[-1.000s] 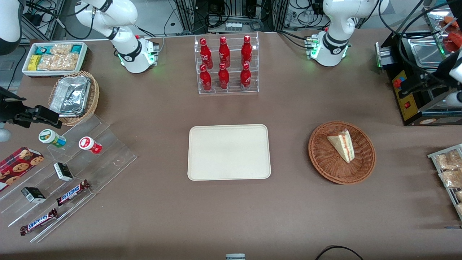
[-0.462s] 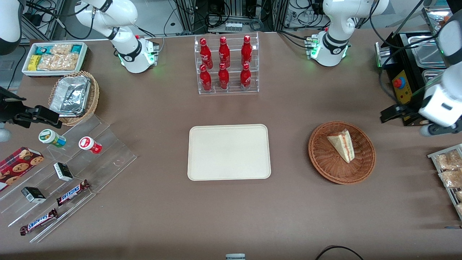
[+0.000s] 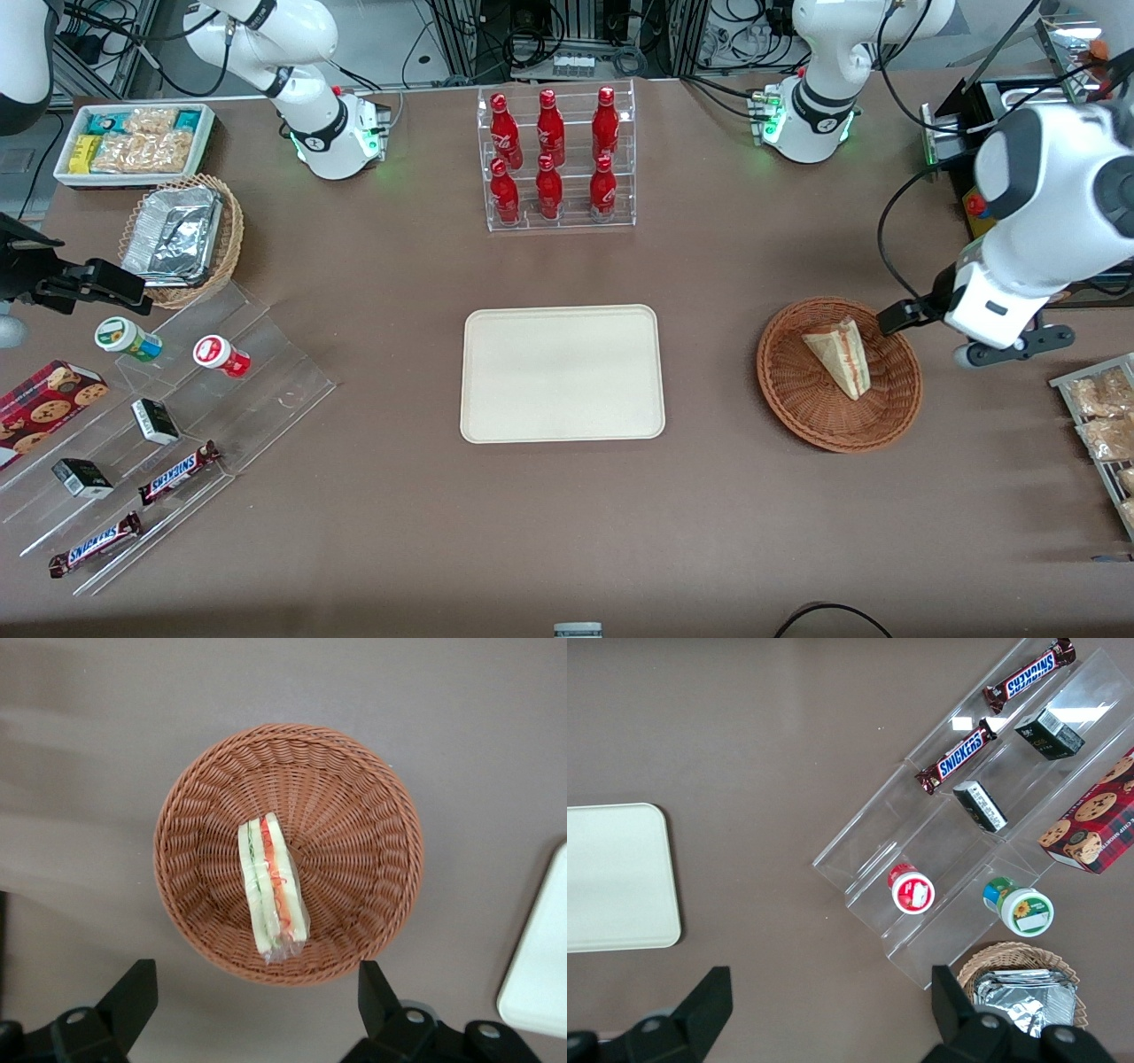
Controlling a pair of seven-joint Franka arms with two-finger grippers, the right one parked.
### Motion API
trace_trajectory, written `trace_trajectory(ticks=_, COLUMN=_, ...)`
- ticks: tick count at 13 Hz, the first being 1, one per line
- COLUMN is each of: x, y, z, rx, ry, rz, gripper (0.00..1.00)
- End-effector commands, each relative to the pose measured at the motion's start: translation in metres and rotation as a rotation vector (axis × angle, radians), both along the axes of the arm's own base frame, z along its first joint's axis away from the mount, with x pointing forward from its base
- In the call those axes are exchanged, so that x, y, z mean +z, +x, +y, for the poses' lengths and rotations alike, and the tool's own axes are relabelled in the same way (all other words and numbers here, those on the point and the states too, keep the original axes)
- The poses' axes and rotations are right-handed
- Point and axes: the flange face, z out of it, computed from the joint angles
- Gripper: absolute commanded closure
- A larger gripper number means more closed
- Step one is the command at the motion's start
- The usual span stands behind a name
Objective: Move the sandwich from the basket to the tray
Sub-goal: 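Lower the open left gripper around the upright wrapped sandwich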
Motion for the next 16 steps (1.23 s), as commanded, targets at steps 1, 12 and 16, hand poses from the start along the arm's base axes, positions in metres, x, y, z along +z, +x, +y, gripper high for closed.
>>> trace_trajectory(ticks=1, x=-0.02, y=0.004, z=-0.002, rx=0.073, ry=0.024, rz=-0.012, gripper=0.0)
trace_trajectory(ticks=12, x=-0.099, y=-0.039, z=-0.009, rx=0.294, ry=0.006, rz=-0.118, gripper=0.0)
trace_trajectory(ticks=16, x=-0.12, y=-0.055, z=-0.009, rx=0.318, ry=-0.005, rz=-0.145, gripper=0.01)
